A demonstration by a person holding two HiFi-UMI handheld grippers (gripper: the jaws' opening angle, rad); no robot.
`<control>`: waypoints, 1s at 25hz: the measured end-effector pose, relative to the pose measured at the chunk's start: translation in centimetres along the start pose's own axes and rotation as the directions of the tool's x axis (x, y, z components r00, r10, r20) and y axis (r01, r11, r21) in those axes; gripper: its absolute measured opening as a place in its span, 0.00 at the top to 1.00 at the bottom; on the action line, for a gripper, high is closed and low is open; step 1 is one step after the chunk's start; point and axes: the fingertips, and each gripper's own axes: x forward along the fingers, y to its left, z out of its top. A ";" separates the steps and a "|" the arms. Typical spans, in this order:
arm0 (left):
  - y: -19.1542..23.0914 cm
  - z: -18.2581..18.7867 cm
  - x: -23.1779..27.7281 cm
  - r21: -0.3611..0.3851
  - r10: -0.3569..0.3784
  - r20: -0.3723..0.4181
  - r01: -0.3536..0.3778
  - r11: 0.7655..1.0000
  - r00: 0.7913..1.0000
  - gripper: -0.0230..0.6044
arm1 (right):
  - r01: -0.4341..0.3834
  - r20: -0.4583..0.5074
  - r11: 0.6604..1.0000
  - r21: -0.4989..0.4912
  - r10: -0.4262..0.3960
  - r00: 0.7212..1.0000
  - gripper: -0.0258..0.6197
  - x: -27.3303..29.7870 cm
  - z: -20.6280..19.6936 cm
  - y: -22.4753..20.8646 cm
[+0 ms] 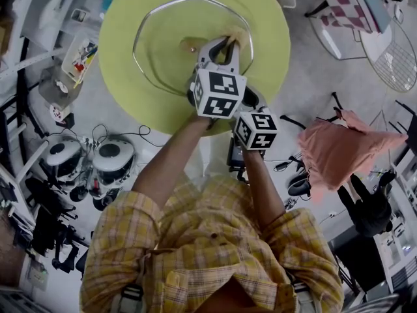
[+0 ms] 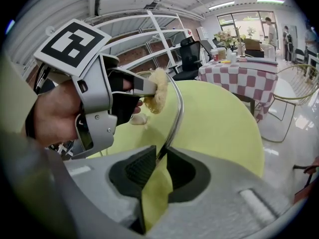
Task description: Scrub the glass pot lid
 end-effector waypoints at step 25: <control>3.7 -1.9 -1.7 -0.025 0.069 -0.026 -0.069 0.997 0.997 0.89 | 0.016 0.021 1.000 -0.009 -0.016 1.000 0.87 -0.2 0.7 0.0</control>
